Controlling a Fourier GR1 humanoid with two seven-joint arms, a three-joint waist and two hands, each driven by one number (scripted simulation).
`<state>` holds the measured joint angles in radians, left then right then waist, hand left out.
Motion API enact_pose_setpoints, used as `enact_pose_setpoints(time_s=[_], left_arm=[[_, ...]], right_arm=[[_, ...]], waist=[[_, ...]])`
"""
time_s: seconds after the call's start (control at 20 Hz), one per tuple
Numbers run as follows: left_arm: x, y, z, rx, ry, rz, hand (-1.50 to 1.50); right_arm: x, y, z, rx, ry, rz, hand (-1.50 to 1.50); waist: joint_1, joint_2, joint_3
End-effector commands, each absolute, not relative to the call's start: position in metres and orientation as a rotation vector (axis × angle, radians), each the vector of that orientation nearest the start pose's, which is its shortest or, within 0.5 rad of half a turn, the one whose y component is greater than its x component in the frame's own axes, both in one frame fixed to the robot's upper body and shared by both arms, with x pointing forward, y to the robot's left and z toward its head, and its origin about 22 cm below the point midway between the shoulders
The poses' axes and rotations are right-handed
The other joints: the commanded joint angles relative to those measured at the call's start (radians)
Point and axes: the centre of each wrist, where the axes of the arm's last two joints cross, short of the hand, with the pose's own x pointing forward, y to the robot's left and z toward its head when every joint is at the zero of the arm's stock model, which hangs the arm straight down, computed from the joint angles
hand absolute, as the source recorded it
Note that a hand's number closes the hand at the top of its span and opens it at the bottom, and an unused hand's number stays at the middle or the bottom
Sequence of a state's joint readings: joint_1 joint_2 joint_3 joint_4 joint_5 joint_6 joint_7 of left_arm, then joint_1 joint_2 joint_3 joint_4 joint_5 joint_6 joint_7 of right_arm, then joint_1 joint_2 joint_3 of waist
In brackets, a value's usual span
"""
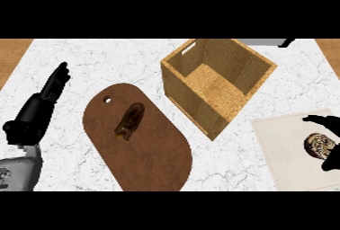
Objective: Pick the cupcake from the placemat and place it in the basket
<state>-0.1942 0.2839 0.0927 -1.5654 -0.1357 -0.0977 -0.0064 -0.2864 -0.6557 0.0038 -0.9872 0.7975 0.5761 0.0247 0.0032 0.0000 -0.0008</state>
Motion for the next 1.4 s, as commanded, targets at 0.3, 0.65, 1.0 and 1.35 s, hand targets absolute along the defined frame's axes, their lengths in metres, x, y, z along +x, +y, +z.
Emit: enact_pose_setpoints(time_s=[0.3, 0.65, 1.0, 1.35], left_arm=[[0.291, 0.297, 0.083, 0.292, -1.716, -0.378, 0.00], [0.273, 0.297, 0.063, 0.292, -1.723, -0.376, 0.00], [0.273, 0.307, 0.065, 0.331, -1.683, -0.331, 0.00], [0.270, 0.317, 0.070, 0.357, -1.697, -0.336, 0.00]], right_arm=[[0.294, -0.405, 0.011, -0.600, -0.633, 1.226, 1.50], [0.294, -0.417, 0.005, -0.705, -0.699, 1.251, 1.50], [0.249, -0.412, -0.011, -1.087, -0.547, 0.793, 1.50], [0.236, -0.368, 0.052, -1.341, -0.826, 0.499, 1.50]], waist=[[-0.002, 0.000, 0.001], [0.005, 0.001, 0.001], [-0.067, -0.018, -0.003], [-0.067, -0.022, -0.004]])
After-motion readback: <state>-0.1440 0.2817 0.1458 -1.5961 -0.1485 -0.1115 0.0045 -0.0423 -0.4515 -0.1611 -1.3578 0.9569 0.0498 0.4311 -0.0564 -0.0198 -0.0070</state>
